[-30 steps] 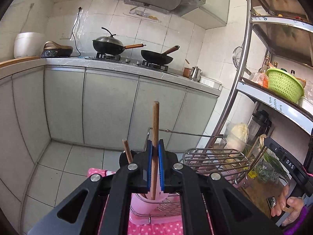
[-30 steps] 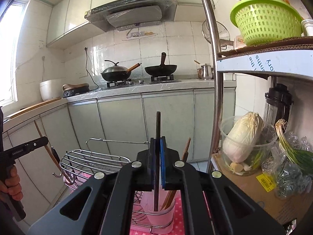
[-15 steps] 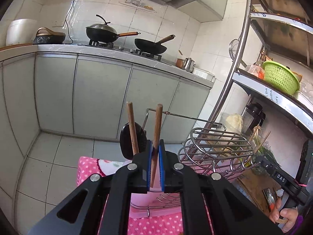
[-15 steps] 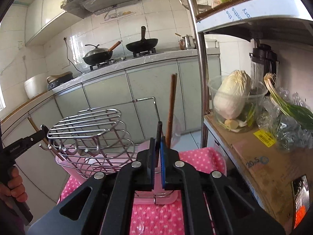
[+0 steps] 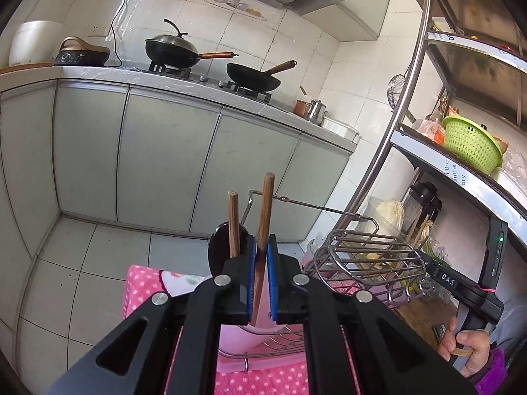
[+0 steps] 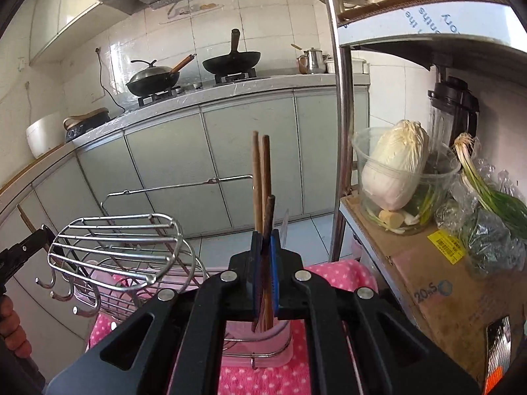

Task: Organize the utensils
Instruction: 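Drop the chopstick into the pink cup while the right tool drops the dark stick in, then lower the left tool to the gold spoon while the right tool approaches the clear spoon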

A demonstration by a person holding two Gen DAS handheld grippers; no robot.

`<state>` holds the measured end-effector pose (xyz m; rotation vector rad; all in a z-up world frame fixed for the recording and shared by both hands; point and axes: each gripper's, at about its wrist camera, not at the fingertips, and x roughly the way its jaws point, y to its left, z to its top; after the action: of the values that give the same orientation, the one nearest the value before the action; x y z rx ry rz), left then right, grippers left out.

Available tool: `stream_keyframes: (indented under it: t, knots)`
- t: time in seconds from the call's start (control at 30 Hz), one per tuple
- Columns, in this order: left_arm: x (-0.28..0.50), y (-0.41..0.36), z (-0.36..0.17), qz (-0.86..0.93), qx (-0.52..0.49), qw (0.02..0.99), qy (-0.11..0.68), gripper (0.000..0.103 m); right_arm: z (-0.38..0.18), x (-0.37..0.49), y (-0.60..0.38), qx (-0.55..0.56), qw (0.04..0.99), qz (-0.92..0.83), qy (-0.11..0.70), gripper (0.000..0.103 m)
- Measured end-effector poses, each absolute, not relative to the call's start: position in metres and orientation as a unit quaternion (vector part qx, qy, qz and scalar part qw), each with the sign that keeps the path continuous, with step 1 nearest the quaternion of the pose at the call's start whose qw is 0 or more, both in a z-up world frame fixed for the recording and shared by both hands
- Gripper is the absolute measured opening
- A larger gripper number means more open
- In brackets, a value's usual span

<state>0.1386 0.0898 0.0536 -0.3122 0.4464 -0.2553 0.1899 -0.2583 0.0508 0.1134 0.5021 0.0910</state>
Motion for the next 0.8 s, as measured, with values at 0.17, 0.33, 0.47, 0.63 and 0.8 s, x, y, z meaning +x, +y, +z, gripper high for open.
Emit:
stream_keyframes:
  t: [0.17, 0.33, 0.47, 0.63, 0.8]
  knots:
    - [0.143, 0.087, 0.049, -0.131, -0.16, 0.95, 0.233, 0.009, 0.044, 0.196, -0.257, 0.05, 0.961, 0.059, 0.265, 0.005]
    - [0.142, 0.087, 0.054, -0.129, -0.17, 0.946, 0.243, 0.025, 0.057, 0.187, -0.267, 0.063, 0.961, 0.078, 0.257, 0.005]
    - [0.133, 0.087, 0.064, -0.114, -0.166, 0.951, 0.236, 0.025, 0.066, 0.183, -0.269, 0.051, 0.963, 0.085, 0.251, 0.003]
    - [0.121, 0.09, 0.077, -0.099, -0.173, 0.951, 0.235, 0.025, 0.054, 0.184, -0.275, 0.064, 0.955, 0.1, 0.271, 0.003]
    - [0.1, 0.088, 0.094, -0.087, -0.159, 0.959, 0.218, 0.025, 0.048, 0.17, -0.286, 0.082, 0.949, 0.124, 0.277, 0.005]
